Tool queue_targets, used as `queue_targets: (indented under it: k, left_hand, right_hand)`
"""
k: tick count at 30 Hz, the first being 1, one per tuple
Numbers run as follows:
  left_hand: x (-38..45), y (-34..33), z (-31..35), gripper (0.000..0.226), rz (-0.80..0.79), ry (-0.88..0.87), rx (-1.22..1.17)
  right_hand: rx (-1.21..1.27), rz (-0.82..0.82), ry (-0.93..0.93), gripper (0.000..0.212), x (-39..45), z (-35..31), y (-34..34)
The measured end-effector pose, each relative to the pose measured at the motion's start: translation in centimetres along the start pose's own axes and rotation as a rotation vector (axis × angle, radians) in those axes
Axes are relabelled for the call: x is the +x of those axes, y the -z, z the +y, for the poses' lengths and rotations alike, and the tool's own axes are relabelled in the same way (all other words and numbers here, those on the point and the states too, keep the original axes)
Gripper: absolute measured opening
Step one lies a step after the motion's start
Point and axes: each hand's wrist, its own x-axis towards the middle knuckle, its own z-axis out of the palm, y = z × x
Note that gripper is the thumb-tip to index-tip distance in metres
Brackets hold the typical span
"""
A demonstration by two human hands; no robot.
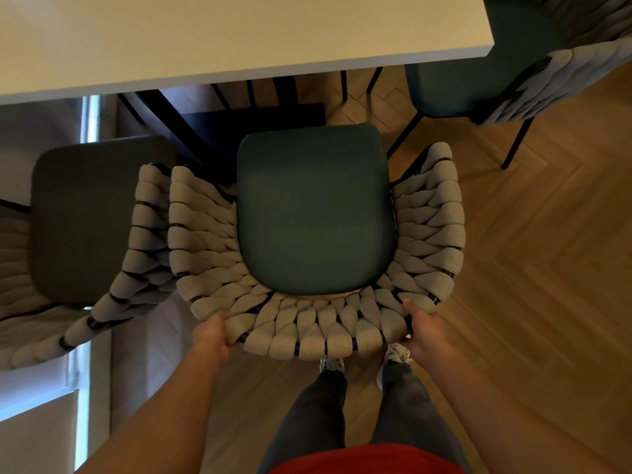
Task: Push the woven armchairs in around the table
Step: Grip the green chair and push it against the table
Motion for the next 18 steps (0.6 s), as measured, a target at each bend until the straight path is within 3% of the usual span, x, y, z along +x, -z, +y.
queue_targets:
  k: [5, 18]
  left_hand:
    - [-0.5, 1.5, 1.6, 0.054, -0.019, -0.167, 0.153]
    - [-0.7, 2.0, 0.4, 0.05, -0.023, -0.175, 0.137]
  right_hand:
    - [-0.007, -0.01, 0.012, 0.039, -0.1, 0.0, -0.1]
    - [-0.016, -0.045, 0.014, 0.037, -0.5, 0.0, 0.7]
